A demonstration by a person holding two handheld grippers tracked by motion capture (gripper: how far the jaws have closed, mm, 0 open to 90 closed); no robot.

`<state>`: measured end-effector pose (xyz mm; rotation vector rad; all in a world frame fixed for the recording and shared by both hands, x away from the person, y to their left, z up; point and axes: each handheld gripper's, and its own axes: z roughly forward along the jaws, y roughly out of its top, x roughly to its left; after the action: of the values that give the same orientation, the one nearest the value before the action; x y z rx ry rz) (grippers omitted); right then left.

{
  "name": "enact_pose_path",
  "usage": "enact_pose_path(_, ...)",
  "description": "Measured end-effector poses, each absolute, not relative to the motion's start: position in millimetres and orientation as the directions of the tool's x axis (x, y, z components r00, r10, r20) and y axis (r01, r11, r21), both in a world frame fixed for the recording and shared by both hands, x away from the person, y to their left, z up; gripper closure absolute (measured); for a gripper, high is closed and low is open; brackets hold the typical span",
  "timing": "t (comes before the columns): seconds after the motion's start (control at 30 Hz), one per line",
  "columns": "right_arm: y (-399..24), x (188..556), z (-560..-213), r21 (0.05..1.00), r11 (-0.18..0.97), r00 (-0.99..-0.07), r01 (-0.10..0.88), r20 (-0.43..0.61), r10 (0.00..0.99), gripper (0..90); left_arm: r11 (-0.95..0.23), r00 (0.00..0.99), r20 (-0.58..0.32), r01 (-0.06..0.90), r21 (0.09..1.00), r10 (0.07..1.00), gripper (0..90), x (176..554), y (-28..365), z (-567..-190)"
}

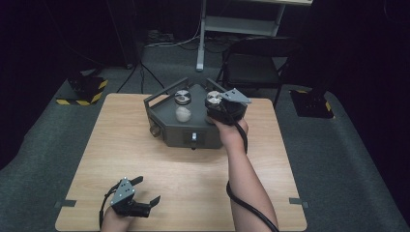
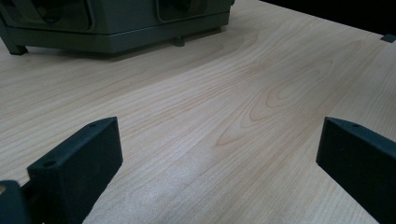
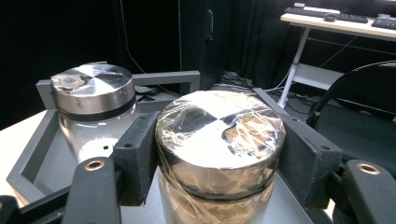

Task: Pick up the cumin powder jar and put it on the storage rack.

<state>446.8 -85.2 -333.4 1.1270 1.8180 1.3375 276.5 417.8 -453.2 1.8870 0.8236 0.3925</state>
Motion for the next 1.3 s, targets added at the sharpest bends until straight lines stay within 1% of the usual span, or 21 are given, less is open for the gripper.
enact_pose_path(0.37,-75.3,458.7,-337.1,0.947,0.140,-0.448,0.288,0.005,0.894,34.9,-0.265,0.716,-0.092,0.371,0.890,0.692,0.5,276.8,418.6,-453.5)
enact_pose_path(1.0,-74.9,470.4,-344.0,0.946,0.077,-0.430,0.315,0.070,0.900,34.7,-0.268,0.719,-0.089,0.367,0.891,0.689,0.5,277.0,419.1,-453.5)
enact_pose_path(1.3,-76.0,470.4,-344.6,0.946,0.079,-0.433,0.314,0.068,0.899,34.5,-0.271,0.719,-0.086,0.366,0.891,0.689,0.5,276.7,418.6,-453.4)
